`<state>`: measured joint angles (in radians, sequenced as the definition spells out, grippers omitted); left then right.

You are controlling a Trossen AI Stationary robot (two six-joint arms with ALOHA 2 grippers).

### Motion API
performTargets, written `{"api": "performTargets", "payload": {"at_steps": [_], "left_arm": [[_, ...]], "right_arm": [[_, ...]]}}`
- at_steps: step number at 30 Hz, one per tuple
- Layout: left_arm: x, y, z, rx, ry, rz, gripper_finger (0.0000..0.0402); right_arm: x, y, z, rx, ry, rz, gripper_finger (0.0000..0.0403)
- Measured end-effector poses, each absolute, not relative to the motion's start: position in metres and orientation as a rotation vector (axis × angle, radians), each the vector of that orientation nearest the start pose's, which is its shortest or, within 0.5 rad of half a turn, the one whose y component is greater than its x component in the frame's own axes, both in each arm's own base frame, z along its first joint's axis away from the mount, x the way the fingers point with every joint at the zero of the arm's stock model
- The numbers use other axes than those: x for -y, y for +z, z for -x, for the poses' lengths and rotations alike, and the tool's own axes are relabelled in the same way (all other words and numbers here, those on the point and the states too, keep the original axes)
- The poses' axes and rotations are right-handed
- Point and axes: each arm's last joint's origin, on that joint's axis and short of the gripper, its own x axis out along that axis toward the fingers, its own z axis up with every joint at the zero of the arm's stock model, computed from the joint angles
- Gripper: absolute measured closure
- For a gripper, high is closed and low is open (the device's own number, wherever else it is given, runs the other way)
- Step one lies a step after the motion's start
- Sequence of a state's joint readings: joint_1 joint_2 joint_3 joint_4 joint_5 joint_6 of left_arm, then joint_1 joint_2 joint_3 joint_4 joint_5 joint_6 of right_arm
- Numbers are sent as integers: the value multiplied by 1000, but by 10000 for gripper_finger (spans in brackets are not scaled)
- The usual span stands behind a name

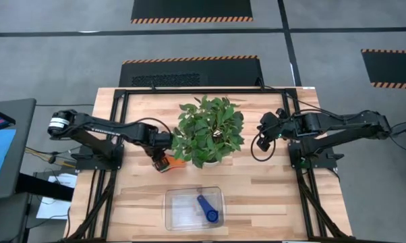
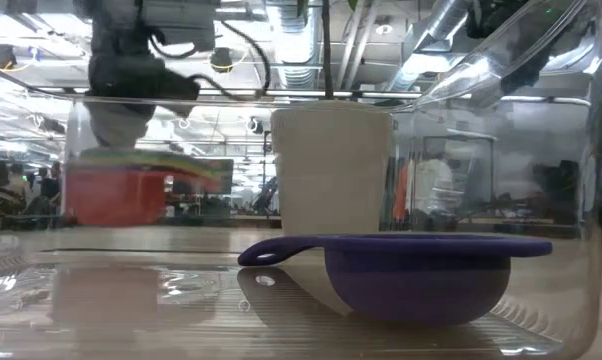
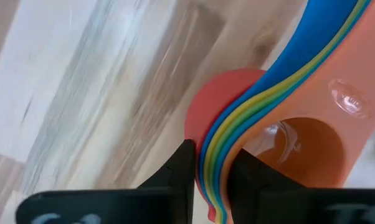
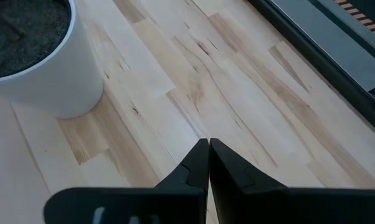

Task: Nest measuring cups in basket
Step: Stack the dark blue measuring cup on the orange measuring cup

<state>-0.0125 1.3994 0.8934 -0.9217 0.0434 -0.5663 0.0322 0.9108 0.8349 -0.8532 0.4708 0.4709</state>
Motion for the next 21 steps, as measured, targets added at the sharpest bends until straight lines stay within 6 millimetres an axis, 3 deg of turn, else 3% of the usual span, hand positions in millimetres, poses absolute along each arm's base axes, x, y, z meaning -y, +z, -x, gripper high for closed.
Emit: {"api": "performTargets", "payload": {"at_steps": [8, 21], "left_arm": [[5, 195, -231, -1400, 363, 532, 348], [5, 195, -231, -1388, 397, 579, 231]], "right_arm": [[8, 278, -163, -788, -606, -198, 370], [8, 278, -163, -789, -604, -199, 370]]}}
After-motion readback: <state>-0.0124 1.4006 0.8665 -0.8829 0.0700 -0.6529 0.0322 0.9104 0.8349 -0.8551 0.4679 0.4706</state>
